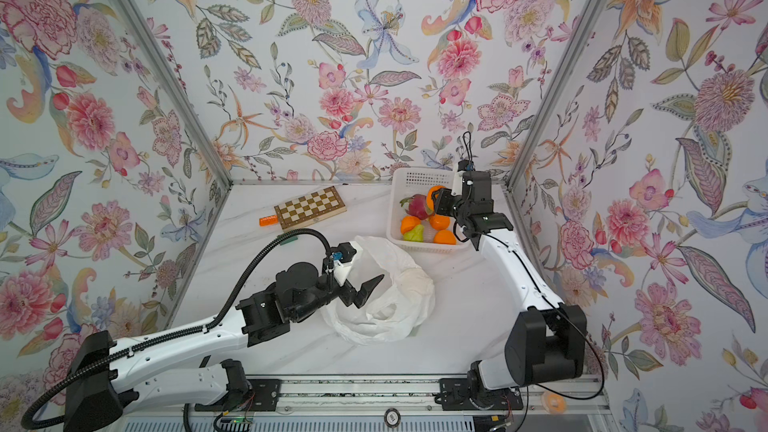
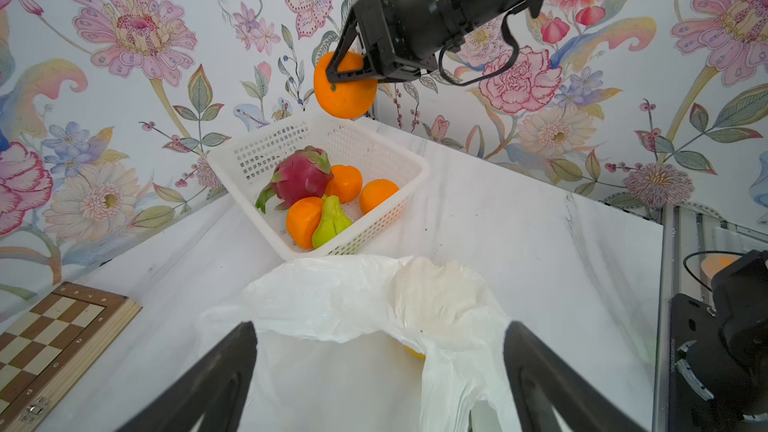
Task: Untie the knot of the plastic bag and take out the fruit
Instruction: 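Carry the orange with the right gripper into the basket and release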
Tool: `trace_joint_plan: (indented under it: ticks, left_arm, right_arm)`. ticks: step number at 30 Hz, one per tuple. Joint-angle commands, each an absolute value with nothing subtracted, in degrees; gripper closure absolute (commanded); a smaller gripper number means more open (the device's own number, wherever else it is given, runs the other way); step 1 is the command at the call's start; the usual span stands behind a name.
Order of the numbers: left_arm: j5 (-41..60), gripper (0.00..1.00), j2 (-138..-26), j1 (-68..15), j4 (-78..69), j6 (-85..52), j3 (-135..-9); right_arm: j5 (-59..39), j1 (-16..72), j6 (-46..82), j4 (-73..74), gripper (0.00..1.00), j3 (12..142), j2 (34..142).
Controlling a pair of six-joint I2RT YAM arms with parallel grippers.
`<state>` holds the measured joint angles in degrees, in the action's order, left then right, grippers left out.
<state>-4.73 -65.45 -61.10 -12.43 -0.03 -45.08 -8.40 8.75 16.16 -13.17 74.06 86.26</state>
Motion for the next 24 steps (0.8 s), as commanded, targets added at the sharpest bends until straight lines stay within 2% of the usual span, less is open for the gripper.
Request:
trace_joint_plan:
  ticks: [1,6,19,24]
  left_arm:
    - [-5.0,0.05,-64.2,-61.5,-7.8,-2.1,-47.4]
    - [-4.8,0.04,-63.1,-61.4,-5.4,-4.0,-47.2]
    - [-5.4,0.04,-60.7,-61.4,-4.3,-7.9,-46.4]
    - [-6.5,0.04,-60.8,-61.4,-2.5,-12.0,-45.2]
  right_arm:
    - [-2.0,7.8,6.7,-16.7,0.67,79.6,93.0]
    - [1.1,6.7,3.2,-18.0,0.68,87.4,103.4]
    - [1.9,4.3,1.8,-22.0,0.69,103.8,125.4]
    - [1.2,4.5,2.3,-23.6,0.63,106.8,129.5]
